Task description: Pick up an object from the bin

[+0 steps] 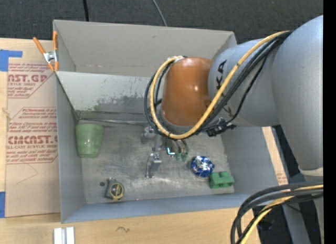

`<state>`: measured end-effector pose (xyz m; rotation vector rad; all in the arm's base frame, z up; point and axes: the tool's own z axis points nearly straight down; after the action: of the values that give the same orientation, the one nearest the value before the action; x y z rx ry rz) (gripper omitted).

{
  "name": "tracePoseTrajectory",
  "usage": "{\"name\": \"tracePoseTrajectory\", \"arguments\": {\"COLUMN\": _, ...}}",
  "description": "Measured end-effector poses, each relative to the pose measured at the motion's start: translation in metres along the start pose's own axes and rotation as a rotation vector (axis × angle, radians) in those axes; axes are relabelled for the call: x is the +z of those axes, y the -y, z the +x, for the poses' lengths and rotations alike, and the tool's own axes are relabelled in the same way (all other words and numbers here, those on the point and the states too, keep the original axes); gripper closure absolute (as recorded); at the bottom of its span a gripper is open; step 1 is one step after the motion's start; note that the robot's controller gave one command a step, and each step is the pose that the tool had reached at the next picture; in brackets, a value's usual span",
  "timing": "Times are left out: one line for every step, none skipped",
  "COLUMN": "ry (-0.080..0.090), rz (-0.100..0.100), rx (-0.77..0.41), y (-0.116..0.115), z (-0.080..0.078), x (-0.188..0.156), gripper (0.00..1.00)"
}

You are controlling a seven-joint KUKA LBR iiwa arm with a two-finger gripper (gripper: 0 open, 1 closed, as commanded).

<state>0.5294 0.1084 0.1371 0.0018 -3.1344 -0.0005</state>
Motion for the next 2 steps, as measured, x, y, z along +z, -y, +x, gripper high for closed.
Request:
{"name": "tracePoseTrajectory", "arguments": {"ry": 0.014, "rz": 0.000, "rx": -0.081, "y": -0.033, "z": 0.038, "x": 0.066, "gripper": 0.00}}
{"name": "tracePoseTrajectory", "arguments": {"ry": 0.020, "rz": 0.000, "rx": -0.490, "y": -0.111, "z": 0.040, "x": 0.065, "gripper": 0.00}}
